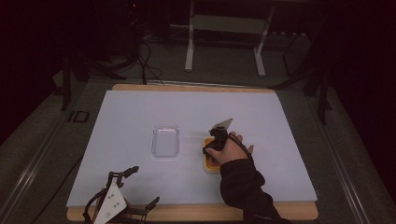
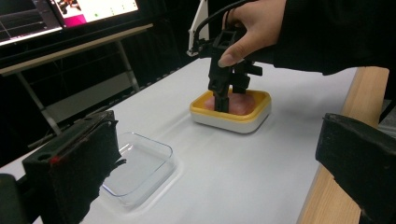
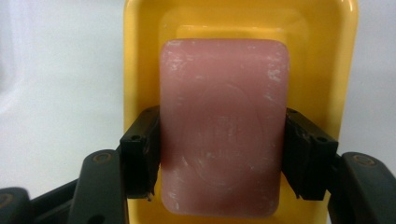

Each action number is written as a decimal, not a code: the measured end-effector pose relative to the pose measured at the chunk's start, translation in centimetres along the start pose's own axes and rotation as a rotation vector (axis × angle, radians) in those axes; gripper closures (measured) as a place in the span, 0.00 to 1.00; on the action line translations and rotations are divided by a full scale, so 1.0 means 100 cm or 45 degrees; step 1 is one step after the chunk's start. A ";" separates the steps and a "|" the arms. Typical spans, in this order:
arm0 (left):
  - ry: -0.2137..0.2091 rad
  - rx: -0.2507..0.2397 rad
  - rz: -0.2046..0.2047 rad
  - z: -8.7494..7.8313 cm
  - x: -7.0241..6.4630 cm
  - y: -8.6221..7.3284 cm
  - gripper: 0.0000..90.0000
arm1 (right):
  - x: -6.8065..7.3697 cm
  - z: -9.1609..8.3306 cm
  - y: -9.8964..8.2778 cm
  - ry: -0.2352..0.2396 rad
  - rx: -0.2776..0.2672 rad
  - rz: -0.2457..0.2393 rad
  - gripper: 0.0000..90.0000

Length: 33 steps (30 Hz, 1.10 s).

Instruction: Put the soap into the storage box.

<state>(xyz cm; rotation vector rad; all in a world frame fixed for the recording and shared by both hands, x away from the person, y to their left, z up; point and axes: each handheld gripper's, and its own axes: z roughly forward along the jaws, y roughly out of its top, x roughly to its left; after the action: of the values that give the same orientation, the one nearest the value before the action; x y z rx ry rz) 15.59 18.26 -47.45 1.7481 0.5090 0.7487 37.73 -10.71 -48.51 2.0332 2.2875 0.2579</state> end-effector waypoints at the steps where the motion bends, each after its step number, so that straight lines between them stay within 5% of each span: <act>1: 0.000 0.000 0.000 0.000 0.000 0.000 0.00 | -0.001 -0.001 0.000 0.003 -0.001 -0.005 0.41; 13: 0.002 0.003 0.000 0.001 0.000 0.000 0.00 | -0.003 -0.038 0.000 0.019 -0.088 -0.101 0.34; 19: 0.005 0.003 0.000 0.001 0.000 0.000 0.00 | -0.012 -0.051 -0.004 0.058 -0.145 -0.232 0.33; 23: 0.005 0.006 0.000 0.001 0.000 0.000 0.00 | -0.027 -0.051 -0.010 -0.030 -0.185 -0.441 0.34; 27: 0.004 0.011 0.002 0.001 0.000 0.000 0.00 | -0.039 -0.054 -0.013 0.047 -0.250 -0.516 0.32; 33: 0.004 0.012 -0.002 0.002 0.000 -0.001 0.00 | -0.063 -0.062 -0.024 0.220 -0.358 -0.449 0.30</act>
<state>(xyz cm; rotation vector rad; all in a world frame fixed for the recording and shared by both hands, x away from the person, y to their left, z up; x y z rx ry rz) 15.72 18.18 -47.56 1.7553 0.5166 0.7494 35.18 -17.65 -43.23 1.4991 2.4855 0.7053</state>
